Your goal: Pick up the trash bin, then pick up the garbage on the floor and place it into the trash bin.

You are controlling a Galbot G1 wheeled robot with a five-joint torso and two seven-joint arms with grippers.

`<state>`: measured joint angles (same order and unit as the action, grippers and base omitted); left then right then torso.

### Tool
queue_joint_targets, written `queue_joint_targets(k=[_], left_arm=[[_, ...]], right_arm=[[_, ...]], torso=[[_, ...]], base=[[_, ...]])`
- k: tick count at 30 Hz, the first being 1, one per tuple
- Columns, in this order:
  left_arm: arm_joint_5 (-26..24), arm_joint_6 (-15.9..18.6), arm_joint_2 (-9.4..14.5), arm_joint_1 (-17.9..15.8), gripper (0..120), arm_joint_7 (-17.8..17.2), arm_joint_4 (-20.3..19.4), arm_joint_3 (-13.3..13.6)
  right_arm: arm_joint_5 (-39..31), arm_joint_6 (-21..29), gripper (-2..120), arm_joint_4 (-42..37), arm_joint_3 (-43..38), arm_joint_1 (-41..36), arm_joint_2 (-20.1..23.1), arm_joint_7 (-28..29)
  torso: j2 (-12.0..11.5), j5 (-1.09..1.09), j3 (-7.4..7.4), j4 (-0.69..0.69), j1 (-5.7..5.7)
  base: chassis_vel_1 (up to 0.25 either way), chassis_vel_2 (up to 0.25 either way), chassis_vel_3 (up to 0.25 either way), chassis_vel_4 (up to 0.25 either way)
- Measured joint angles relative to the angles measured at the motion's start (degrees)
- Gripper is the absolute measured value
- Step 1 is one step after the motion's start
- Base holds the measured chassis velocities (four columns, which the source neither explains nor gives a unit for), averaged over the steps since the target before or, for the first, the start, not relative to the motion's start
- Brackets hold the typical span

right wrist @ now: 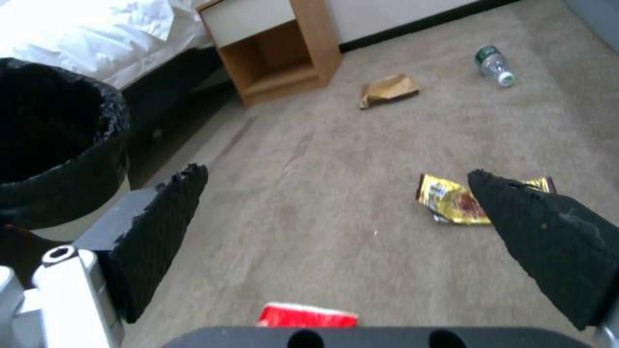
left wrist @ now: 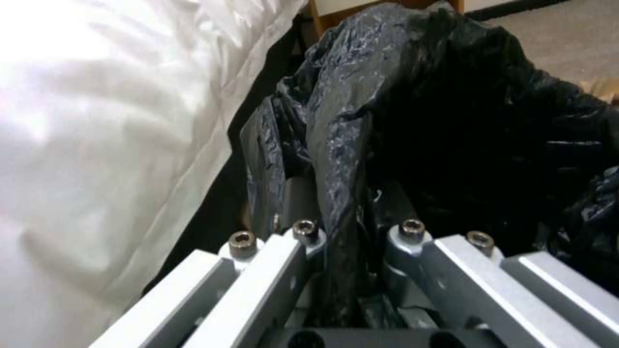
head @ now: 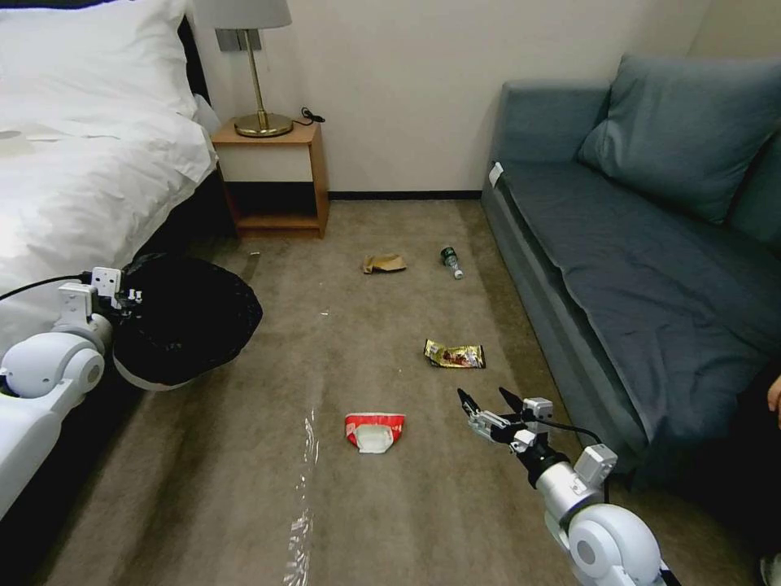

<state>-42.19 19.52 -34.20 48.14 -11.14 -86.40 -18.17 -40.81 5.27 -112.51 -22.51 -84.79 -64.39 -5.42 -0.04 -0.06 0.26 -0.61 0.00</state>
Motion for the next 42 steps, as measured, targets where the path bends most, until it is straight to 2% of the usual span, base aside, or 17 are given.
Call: queue_joint_targets(k=[28,35,42], left_arm=[[0.73,-0.53,-0.55,0.8,5,0.49,0.38,-0.29],[0.81,-0.6,-1.25,-0.87,5,0.48,1.13,1.04],[0.83,-0.6,-1.52,-1.16,5,0.68,1.3,1.42]], right_arm=[[1.21,-0.46,100,1.09,0.86,0.1,-1.18,-0.19],[1.36,-1.24,100,1.85,1.25,0.63,-1.08,-0.24],[1.29,-0.91,100,1.79,1.81,0.66,-0.2,-0.37]], torso=[[0.0,-0.01,0.0,0.0,0.0],[0.0,0.0,0.0,0.01,0.01],[0.0,0.0,0.0,-0.01,0.01]], base=[[-0.135,0.14,0.139,-0.142],[-0.132,0.134,0.135,-0.133],[-0.053,0.039,0.042,-0.048]])
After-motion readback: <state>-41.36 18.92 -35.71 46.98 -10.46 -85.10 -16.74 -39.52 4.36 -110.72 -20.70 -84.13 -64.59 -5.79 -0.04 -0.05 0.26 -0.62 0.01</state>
